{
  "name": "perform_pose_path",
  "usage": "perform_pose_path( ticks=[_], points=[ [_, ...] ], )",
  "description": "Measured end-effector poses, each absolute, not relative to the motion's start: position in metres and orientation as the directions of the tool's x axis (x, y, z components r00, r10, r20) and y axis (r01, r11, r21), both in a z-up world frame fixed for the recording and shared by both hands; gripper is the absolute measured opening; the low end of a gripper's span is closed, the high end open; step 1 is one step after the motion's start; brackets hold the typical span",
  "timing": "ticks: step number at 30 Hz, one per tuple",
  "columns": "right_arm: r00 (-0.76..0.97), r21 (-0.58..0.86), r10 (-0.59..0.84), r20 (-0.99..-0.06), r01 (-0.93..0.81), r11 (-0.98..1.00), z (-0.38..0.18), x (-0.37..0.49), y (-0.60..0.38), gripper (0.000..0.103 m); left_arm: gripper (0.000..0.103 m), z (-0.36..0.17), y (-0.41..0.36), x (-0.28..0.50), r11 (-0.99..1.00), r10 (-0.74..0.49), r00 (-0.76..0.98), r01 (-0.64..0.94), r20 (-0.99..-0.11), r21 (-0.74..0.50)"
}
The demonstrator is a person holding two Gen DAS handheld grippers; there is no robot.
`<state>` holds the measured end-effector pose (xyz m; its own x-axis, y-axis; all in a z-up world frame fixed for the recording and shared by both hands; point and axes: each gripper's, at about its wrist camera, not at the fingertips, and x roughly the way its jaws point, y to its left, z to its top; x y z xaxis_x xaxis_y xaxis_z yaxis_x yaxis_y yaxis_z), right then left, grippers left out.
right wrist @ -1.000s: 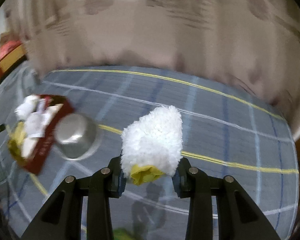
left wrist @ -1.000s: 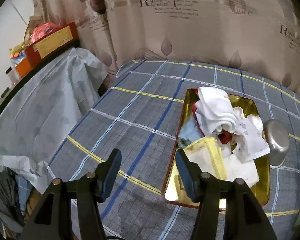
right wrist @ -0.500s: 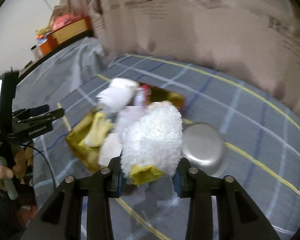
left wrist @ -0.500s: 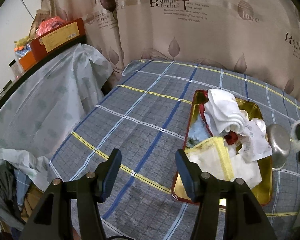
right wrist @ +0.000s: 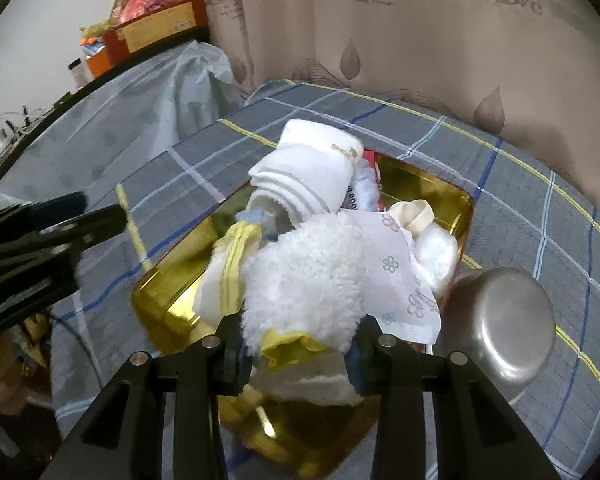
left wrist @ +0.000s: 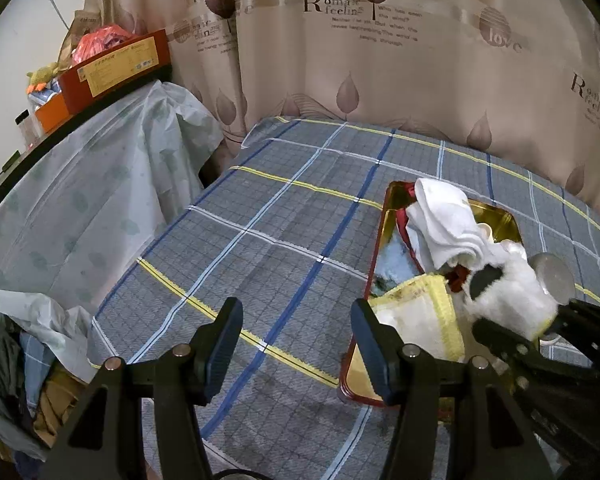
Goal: Organize soft objects
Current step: 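Carry the fluffy white roll with the right gripper into the tray and release, then withdraw the open right gripper from the tray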
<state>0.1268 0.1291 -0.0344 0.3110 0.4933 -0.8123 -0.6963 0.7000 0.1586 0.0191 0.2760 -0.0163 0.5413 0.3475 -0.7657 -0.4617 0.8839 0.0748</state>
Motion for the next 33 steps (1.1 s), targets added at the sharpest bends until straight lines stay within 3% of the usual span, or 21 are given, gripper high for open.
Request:
perform_pose_path(
  ticks=[8, 13, 15, 20, 23, 27, 33],
  points=[
    [0.344, 0.148, 0.462, -0.817, -0.65, 0.746, -0.047, 0.148, 0.136, 0.036, 0.058, -0.018, 0.278, 0.022, 0.886, 0.338, 0.539, -0.459, -0.772, 0.067],
    [0.36, 0.158, 0.466, -0.808, -0.63, 0.76, -0.045, 0.141, 0.132, 0.05, 0.058, -0.02, 0.277, 0.021, 0.89, 0.326, 0.542, -0.452, -0.774, 0.058],
    [0.367, 0.16, 0.469, -0.804, -0.625, 0.764, -0.042, 0.139, 0.13, 0.064, 0.058, -0.02, 0.276, 0.021, 0.891, 0.328, 0.545, -0.45, -0.771, 0.061],
    [0.408, 0.146, 0.473, -0.781, -0.617, 0.773, -0.027, 0.128, 0.122, 0.074, 0.058, -0.021, 0.276, 0.021, 0.892, 0.322, 0.547, -0.448, -0.773, 0.055],
    [0.431, 0.156, 0.475, -0.767, -0.594, 0.789, -0.017, 0.119, 0.113, 0.087, 0.058, -0.022, 0.275, 0.021, 0.892, 0.316, 0.548, -0.449, -0.775, 0.046],
    [0.471, 0.14, 0.45, -0.759, -0.556, 0.819, -0.007, 0.102, 0.102, 0.096, 0.058, -0.021, 0.272, 0.02, 0.895, 0.316, 0.552, -0.444, -0.772, 0.049],
    [0.54, 0.086, 0.385, -0.748, -0.496, 0.864, -0.001, 0.073, 0.088, 0.099, 0.058, -0.019, 0.265, 0.017, 0.905, 0.305, 0.567, -0.424, -0.765, 0.047]
  ],
)
